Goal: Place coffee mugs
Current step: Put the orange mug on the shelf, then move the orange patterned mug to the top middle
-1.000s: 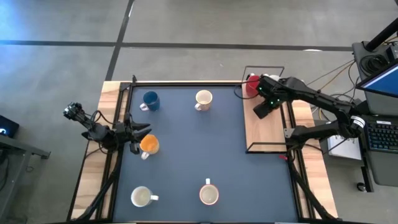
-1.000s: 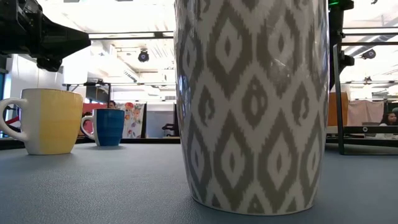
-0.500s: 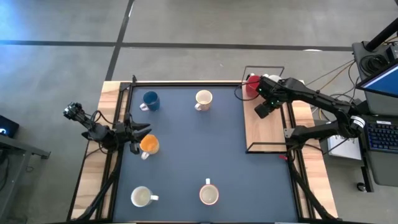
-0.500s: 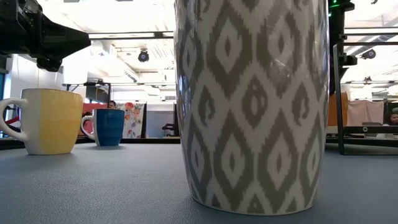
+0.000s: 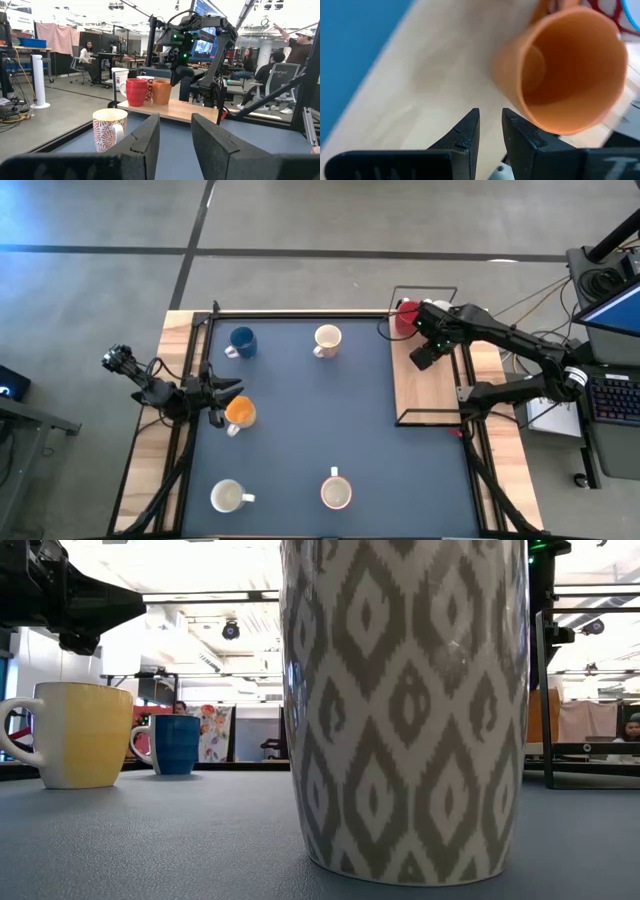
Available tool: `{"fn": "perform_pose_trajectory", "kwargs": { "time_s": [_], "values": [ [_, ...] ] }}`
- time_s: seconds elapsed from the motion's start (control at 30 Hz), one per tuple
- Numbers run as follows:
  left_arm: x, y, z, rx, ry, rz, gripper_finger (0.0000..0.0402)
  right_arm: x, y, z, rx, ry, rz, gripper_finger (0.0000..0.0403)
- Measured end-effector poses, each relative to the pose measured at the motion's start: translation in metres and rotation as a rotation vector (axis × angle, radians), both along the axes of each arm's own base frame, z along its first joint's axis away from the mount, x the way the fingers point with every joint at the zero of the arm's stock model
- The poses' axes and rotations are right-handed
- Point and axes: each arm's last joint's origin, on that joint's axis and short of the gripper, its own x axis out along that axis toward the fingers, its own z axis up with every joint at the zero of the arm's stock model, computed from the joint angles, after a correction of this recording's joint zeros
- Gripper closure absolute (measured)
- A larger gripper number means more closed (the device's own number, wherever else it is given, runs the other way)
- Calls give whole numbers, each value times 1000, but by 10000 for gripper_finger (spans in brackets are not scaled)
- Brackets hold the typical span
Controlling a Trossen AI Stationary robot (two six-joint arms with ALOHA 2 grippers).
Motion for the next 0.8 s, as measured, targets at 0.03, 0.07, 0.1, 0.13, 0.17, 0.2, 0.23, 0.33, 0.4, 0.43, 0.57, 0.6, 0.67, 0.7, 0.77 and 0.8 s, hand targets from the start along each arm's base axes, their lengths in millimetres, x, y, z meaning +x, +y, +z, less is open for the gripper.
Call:
{"fn": "perform_pose_trajectory", "kwargs": {
  "time_s": [0.03, 0.07, 0.1, 0.13, 0.17, 0.2, 0.23, 0.33, 0.4, 0.43, 0.57, 0.6, 0.67, 0.7, 0.77, 0.8],
  "values": [
    [0, 0, 0, 0, 0, 0, 306, 0, 1, 3, 10, -25, 10, 330],
    [0, 0, 0, 0, 0, 0, 306, 1, 2, 6, 15, -46, 21, 330],
    [0, 0, 0, 0, 0, 0, 306, 2, 3, 9, 11, -71, 34, 330],
    [0, 0, 0, 0, 0, 0, 306, 4, 4, 12, -3, -100, 47, 330],
    [0, 0, 0, 0, 0, 0, 306, 6, 4, 15, -20, -131, 61, 330],
    [0, 0, 0, 0, 0, 0, 306, 8, 5, 18, -31, -161, 81, 330],
    [0, 0, 0, 0, 0, 0, 306, 11, 7, 20, -47, -190, 96, 330],
    [0, 0, 0, 0, 0, 0, 306, 18, 14, 26, -81, -275, 154, 330],
    [0, 0, 0, 0, 0, 0, 306, 23, 20, 30, -86, -331, 201, 330],
    [0, 0, 0, 0, 0, 0, 306, 26, 23, 32, -88, -359, 224, 330],
    [0, 0, 0, 0, 0, 0, 306, 36, 34, 39, -139, -453, 320, 330],
    [0, 0, 0, 0, 0, 0, 306, 40, 36, 42, -156, -481, 343, 330],
    [0, 0, 0, 0, 0, 0, 306, 47, 39, 46, -183, -547, 387, 330],
    [0, 0, 0, 0, 0, 0, 306, 50, 41, 49, -191, -587, 409, 330],
    [0, 0, 0, 0, 0, 0, 306, 57, 46, 54, -203, -664, 454, 330],
    [0, 0, 0, 0, 0, 0, 306, 60, 48, 56, -207, -694, 472, 330]
  ]
}}
